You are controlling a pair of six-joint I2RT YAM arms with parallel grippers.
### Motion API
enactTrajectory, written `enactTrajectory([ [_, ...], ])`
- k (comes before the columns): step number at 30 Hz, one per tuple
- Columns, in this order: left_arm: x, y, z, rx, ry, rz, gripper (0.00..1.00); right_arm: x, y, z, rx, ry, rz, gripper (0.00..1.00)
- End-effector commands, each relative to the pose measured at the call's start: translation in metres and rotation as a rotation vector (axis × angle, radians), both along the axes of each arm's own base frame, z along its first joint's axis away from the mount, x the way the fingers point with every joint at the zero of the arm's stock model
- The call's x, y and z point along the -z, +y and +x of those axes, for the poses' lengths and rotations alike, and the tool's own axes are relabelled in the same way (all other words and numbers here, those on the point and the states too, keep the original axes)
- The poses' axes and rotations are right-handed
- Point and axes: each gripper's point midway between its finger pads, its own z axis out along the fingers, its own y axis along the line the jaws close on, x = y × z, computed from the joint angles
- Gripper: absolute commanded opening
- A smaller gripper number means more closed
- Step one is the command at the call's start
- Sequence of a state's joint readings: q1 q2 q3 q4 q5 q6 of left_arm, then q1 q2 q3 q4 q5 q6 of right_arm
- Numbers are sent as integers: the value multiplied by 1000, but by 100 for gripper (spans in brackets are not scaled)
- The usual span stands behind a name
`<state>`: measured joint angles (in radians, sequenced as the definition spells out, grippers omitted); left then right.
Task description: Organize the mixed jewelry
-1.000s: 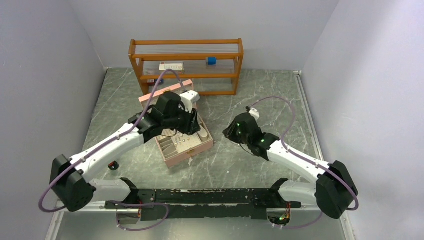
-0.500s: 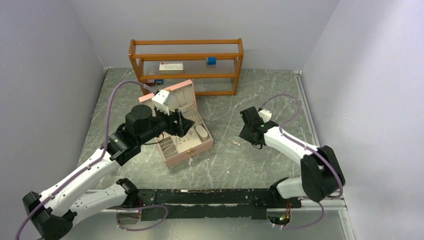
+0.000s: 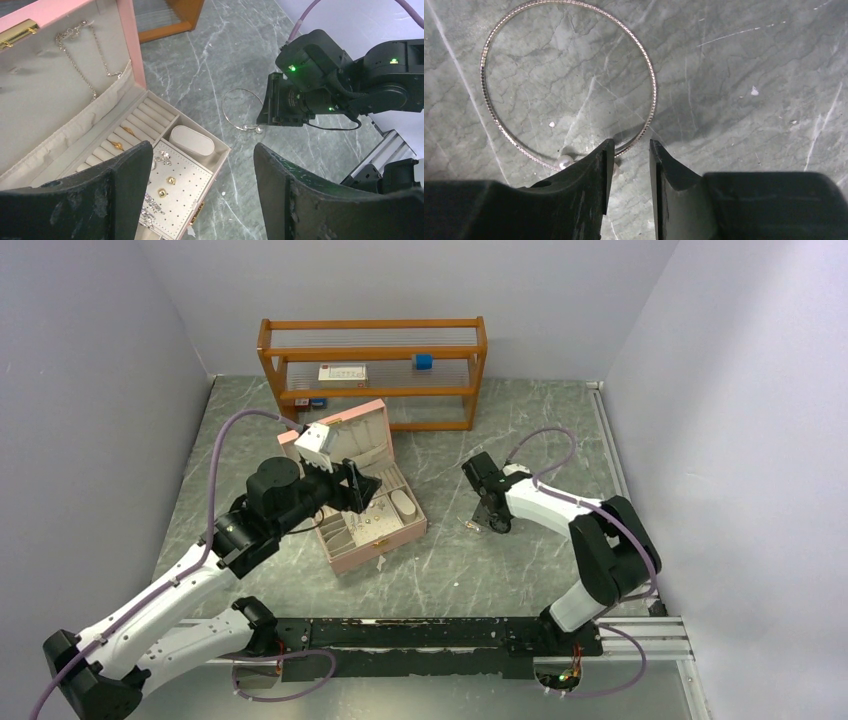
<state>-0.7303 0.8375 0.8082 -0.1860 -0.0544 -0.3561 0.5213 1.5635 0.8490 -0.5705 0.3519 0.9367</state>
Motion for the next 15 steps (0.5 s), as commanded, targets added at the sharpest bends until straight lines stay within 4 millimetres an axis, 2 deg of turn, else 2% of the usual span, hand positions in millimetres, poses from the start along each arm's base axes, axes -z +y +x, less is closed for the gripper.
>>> enactTrajectory([
  [1,-6,3,4,-25,-31,-2,77,4,-1,1,25,22,-38,35],
  [5,-8,6,3,-34,-40,2,77,11,1,-2,19,62,-56,29],
  [8,-9,9,2,-40,-42,3,77,14,2,-6,10,84,-64,17],
  [11,-8,10,1,-40,-39,2,77,14,2,-8,4,86,-63,1],
  [15,-6,8,0,-35,-21,-6,77,5,0,-2,17,41,-63,0],
])
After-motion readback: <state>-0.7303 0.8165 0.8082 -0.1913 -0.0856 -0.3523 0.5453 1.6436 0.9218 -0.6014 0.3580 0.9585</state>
